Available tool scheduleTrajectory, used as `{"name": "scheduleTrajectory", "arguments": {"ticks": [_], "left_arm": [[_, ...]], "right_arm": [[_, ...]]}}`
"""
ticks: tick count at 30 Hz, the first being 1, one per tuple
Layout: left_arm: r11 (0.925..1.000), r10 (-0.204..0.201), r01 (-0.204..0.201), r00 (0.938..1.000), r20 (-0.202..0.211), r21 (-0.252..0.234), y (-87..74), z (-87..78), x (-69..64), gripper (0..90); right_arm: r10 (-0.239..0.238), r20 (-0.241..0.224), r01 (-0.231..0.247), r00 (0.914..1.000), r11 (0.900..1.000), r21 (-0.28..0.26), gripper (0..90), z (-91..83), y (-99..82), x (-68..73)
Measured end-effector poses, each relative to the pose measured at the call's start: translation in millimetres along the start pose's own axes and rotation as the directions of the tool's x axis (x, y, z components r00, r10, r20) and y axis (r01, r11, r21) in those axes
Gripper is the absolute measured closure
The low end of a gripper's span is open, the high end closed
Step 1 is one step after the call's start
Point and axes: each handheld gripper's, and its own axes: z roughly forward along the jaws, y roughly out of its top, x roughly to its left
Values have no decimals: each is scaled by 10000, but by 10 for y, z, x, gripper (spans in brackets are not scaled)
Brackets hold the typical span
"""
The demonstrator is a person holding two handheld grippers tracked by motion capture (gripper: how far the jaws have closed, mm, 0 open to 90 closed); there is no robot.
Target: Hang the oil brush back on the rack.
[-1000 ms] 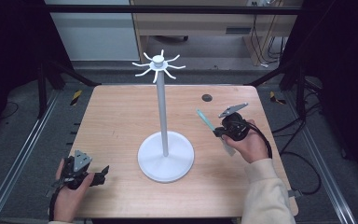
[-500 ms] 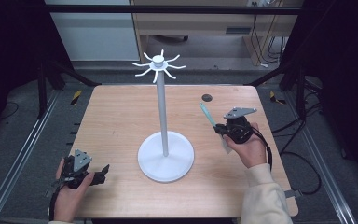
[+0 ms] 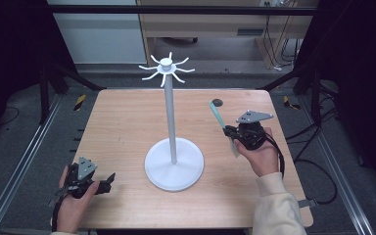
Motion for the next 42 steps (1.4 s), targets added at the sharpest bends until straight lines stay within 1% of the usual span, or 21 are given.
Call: {"name": "scheduleTrajectory", "arguments": {"ticks": [1,4,6,11,13,14,18,25,26,29,33,35,37,42], "left_arm": [[10000,6,-6,10000,0,-12,0,1,-1,28],[10000,37,-37,10000,34,14,1,5,-7,28],[10000,51,-51,10000,41,12,3,5,-9,28],[10000,51,-51,10000,49,14,1,4,-5,28],[10000,39,-39,10000,60,12,1,4,-7,29],[10000,46,-46,10000,66,16,2,5,-9,28],[10000,64,-64,9999,96,23,2,8,-12,28],[10000,69,-69,9999,94,31,1,8,-10,28],[10000,77,-78,9999,91,31,2,8,-11,28],[10000,74,-74,9999,78,39,0,10,-10,28],[9999,82,-82,9999,77,58,-1,11,-8,28],[9999,99,-100,9999,81,64,-1,12,-10,27],[9999,100,-101,9999,86,65,-1,12,-10,28],[9999,96,-96,9999,73,62,-2,12,-8,28]], "right_arm": [[-32,-24,32,10000,9998,-202,822,-21,14,5],[19,-102,-22,9999,9996,-284,822,-36,33,26],[-48,-102,44,9999,9993,-381,822,-47,49,40],[23,-244,-43,9997,9964,-848,822,-101,97,75],[74,-340,-105,9994,9958,-907,821,-116,112,88],[28,-371,-63,9993,9954,-961,821,-121,119,94],[-37,-387,-3,9992,9946,-1039,822,-134,140,121],[-183,-425,123,9989,9905,-1371,821,-165,177,172],[-246,-440,176,9987,9882,-1521,822,-186,198,194],[-267,-350,209,9990,9876,-1557,822,-214,225,214],[-282,-360,214,9990,9837,-1786,821,-257,254,236],[-239,-462,150,9986,9826,-1851,821,-276,270,246],[-233,-466,140,9986,9816,-1903,822,-287,280,255],[-356,-400,262,9986,9762,-2154,821,-354,336,311]]}}
